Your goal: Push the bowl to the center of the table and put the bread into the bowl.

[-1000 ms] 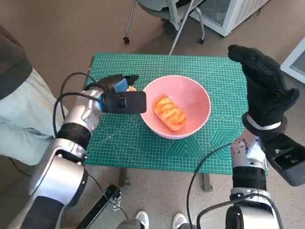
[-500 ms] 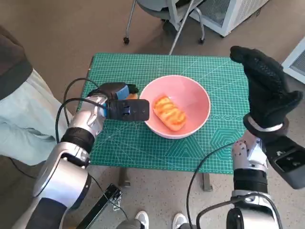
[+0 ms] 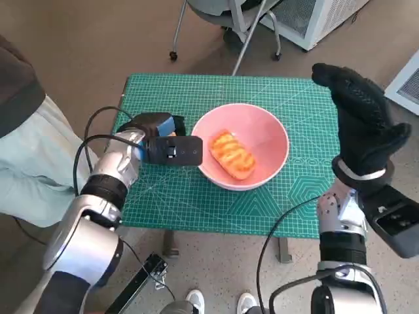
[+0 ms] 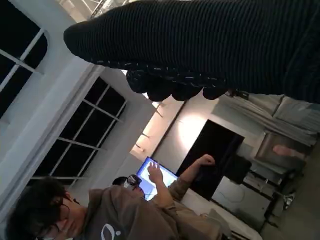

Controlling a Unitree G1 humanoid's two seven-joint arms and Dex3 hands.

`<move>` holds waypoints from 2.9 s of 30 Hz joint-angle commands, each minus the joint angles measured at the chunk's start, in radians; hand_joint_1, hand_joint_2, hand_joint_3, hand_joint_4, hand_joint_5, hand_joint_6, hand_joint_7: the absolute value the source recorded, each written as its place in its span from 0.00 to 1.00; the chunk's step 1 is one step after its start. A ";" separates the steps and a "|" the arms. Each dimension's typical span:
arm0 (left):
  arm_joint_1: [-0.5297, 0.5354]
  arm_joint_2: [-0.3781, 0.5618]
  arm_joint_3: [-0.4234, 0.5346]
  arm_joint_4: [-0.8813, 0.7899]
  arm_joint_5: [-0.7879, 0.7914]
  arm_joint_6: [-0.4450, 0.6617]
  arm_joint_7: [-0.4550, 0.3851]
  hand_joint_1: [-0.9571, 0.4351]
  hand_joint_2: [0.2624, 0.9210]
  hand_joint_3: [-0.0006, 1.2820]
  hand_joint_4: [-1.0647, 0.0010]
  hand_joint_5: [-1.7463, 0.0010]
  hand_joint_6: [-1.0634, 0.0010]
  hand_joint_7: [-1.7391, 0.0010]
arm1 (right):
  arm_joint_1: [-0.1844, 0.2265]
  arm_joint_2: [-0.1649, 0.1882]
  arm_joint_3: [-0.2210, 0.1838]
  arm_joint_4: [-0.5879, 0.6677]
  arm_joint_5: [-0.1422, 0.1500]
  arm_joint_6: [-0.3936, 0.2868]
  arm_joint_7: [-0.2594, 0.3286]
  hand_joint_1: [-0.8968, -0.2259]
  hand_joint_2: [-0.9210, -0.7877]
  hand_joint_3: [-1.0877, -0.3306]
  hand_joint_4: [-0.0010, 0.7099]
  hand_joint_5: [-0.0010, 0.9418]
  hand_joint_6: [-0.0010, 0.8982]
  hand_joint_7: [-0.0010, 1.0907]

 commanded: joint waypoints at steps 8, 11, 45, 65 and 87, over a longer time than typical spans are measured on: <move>0.000 0.070 0.024 0.001 -0.010 -0.019 0.007 0.69 1.00 0.05 0.33 0.36 0.41 0.32 | 0.007 0.005 0.005 0.028 -0.028 -0.017 -0.012 0.43 0.00 0.46 0.49 0.00 0.02 0.79; -0.011 0.082 0.035 -0.003 -0.018 -0.025 0.009 0.69 1.00 0.05 0.34 0.36 0.41 0.31 | 0.006 0.003 0.004 0.029 -0.029 -0.018 -0.010 0.43 0.00 0.46 0.49 0.00 0.02 0.79; -0.067 0.069 0.123 -0.370 -0.138 -0.472 0.067 0.69 1.00 0.03 0.32 0.37 0.37 0.34 | -0.020 -0.001 0.002 0.072 -0.008 -0.010 0.046 0.44 0.00 0.46 0.49 0.00 0.04 0.76; -0.032 -0.023 0.117 -0.341 -0.205 -0.418 -0.206 0.62 0.89 0.10 0.74 0.70 0.80 0.54 | -0.009 -0.008 0.003 0.050 -0.004 -0.002 0.043 0.43 0.00 0.45 0.49 0.00 0.04 0.74; 0.161 -0.028 0.461 -0.556 -0.730 -0.573 -0.406 0.40 0.98 0.01 0.88 0.99 0.83 0.82 | -0.030 -0.003 0.000 0.040 -0.015 0.023 0.006 0.43 0.00 0.46 0.49 0.00 0.05 0.75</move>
